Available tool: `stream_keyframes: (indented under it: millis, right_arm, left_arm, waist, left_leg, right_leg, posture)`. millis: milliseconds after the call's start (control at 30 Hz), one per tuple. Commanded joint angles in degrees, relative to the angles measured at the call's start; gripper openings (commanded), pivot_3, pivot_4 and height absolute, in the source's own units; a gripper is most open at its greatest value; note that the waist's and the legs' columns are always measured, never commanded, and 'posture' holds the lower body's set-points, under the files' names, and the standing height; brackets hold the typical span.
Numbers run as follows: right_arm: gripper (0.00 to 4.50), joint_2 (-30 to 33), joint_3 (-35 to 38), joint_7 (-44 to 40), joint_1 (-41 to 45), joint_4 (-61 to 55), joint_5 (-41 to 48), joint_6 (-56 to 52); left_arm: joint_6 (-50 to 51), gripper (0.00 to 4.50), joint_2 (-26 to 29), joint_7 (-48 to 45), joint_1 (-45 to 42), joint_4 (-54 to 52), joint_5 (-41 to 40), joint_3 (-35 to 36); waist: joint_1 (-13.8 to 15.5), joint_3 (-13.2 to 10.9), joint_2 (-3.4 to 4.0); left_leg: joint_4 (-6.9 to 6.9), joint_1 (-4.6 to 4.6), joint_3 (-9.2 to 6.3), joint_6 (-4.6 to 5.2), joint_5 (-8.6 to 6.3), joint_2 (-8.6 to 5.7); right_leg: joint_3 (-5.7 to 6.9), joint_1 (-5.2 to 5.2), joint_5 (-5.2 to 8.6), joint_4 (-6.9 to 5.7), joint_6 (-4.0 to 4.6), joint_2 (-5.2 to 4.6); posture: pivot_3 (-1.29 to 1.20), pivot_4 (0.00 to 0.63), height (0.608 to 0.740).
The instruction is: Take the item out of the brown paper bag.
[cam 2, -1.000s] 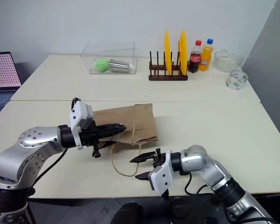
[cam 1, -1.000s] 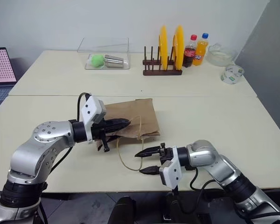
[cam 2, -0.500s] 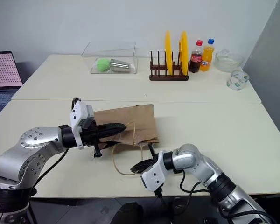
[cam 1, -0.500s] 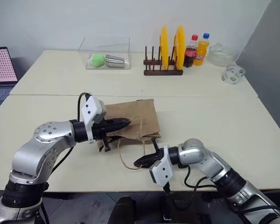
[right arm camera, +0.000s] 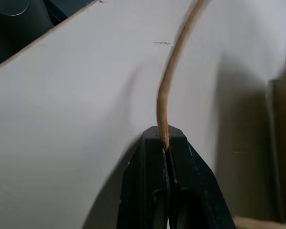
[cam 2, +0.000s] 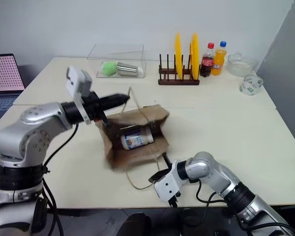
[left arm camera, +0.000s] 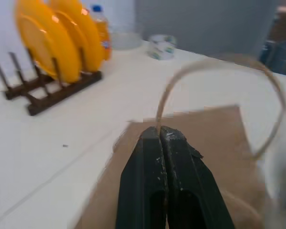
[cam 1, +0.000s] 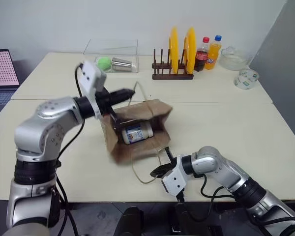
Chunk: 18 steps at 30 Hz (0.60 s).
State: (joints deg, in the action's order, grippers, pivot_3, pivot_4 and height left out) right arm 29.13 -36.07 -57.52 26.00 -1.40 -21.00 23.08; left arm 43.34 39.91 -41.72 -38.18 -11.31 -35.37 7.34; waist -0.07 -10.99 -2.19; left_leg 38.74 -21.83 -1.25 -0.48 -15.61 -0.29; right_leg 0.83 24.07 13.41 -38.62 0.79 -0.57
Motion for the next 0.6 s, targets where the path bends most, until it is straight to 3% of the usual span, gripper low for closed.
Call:
stream_keyframes:
  millis: [33, 367, 467, 600]
  right_arm:
    - [0.03, 1.99, -3.43, -3.85, -1.83, 0.58, -2.23, -0.73]
    - [0.03, 1.05, 0.39, -2.37, -1.52, -1.49, 1.93, -3.79]
    - [0.61, 0.23, 4.34, -2.48, -1.59, -6.09, 7.41, -10.59]
    - [2.01, 3.34, 8.35, -6.30, -2.57, -12.80, 13.38, -19.91]
  left_arm:
    - [0.23, 0.00, -0.04, 0.59, -2.46, -0.56, -0.64, 1.37]
    - [1.20, 0.00, 0.84, -2.42, -3.45, -2.24, -3.10, 1.75]
    - [1.73, 0.00, 2.12, -4.14, -1.56, -4.08, -4.16, 1.81]
    - [2.07, 0.00, 2.05, -4.40, 0.31, -6.14, -4.98, 1.56]
  waist:
    - [0.00, 0.00, 0.00]
    - [0.01, 0.00, 0.00]
    - [-0.03, -0.01, 0.01]
    - [0.00, -0.03, 0.02]
  left_leg:
    - [0.00, 0.01, 0.01, -0.01, 0.00, -0.01]
    - [0.00, 0.00, 0.00, -0.04, -0.01, -0.01]
    - [0.00, -0.03, 0.00, -0.05, -0.01, -0.01]
    - [0.01, -0.04, -0.02, -0.05, -0.01, -0.01]
  right_leg:
    - [-0.01, -0.01, 0.01, 0.01, -0.02, -0.01]
    - [-0.01, -0.01, 0.01, 0.00, -0.03, -0.03]
    - [-0.02, 0.01, 0.01, 0.00, -0.02, -0.03]
    - [0.00, 0.02, 0.01, 0.00, -0.03, -0.04]
  posture:
    - [0.00, 0.150, 0.740]
    - [0.00, 0.150, 0.740]
    - [0.00, 0.150, 0.740]
    - [0.00, 0.150, 0.740]
